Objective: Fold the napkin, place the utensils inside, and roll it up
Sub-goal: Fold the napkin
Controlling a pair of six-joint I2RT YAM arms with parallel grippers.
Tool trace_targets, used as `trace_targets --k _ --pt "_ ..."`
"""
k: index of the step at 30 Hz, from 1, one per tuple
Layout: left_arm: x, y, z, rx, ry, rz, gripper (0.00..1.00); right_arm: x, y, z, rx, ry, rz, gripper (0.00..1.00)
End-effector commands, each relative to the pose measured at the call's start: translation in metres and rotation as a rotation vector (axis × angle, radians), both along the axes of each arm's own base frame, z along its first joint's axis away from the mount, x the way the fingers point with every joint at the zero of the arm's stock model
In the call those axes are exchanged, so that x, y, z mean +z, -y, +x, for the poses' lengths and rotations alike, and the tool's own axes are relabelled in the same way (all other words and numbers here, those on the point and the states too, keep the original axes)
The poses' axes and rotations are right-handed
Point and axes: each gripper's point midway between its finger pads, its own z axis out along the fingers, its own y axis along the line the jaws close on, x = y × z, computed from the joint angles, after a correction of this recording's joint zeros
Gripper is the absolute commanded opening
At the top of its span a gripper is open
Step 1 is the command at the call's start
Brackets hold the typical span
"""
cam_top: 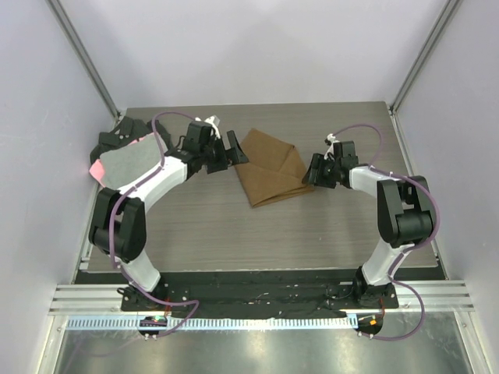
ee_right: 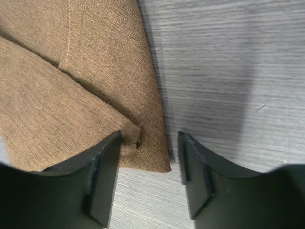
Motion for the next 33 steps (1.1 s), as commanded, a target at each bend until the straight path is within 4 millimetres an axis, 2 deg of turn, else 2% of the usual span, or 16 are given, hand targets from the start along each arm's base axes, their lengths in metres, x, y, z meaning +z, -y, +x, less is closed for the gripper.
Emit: trace_targets --k 1,8,13,16,17,18,24,25,27,29,30,31,33 --pt "0.023 -0.002 0.0 -0.002 0.057 -0.039 0.94 0.01 -0.003 0.015 0.028 0.048 0.004 0.53" --pt "0.016 -0.011 -0.006 0.004 0.045 -0.032 0.94 0.01 -0.004 0.01 0.024 0.037 0.01 0.21" --pt "0.008 -0.013 -0.015 -0.008 0.023 -0.026 0.94 0.01 -0.003 -0.002 0.007 0.01 0.008 0.01" --pt "-0.004 -0.019 -0.023 0.004 -0.006 -0.004 0.94 0.001 0.004 -0.017 -0.066 -0.049 -0.023 0.01" --pt "-0.006 -0.02 -0.025 0.009 -0.01 -0.002 0.94 0.004 0.006 -0.021 -0.09 -0.051 -0.024 0.01" --pt "-0.009 -0.021 -0.027 0.015 -0.016 -0.001 0.94 -0.003 0.011 -0.03 -0.119 -0.077 -0.043 0.01" --pt "-0.035 -0.028 -0.046 0.057 -0.067 -0.019 0.93 -0.001 0.004 -0.072 -0.219 -0.119 -0.021 0.01" --pt "-0.046 -0.029 -0.054 0.058 -0.09 -0.027 0.92 0.001 0.003 -0.076 -0.226 -0.116 -0.02 0.01" --pt "-0.048 -0.018 -0.056 0.038 -0.099 -0.101 0.9 0.006 -0.003 -0.088 -0.245 -0.106 -0.013 0.01" --pt "-0.063 -0.013 -0.067 0.013 -0.151 -0.129 0.89 0.008 -0.007 -0.095 -0.275 -0.095 -0.004 0.01" --pt "-0.058 -0.007 -0.061 0.003 -0.12 -0.164 0.88 0.004 -0.006 -0.101 -0.286 -0.101 -0.002 0.01" --pt "-0.063 -0.005 -0.063 0.001 -0.126 -0.178 0.86 0.01 -0.006 -0.101 -0.294 -0.074 0.009 0.01" --pt "-0.068 0.0 -0.064 -0.007 -0.14 -0.219 0.85 0.006 -0.006 -0.107 -0.303 -0.081 0.014 0.01"
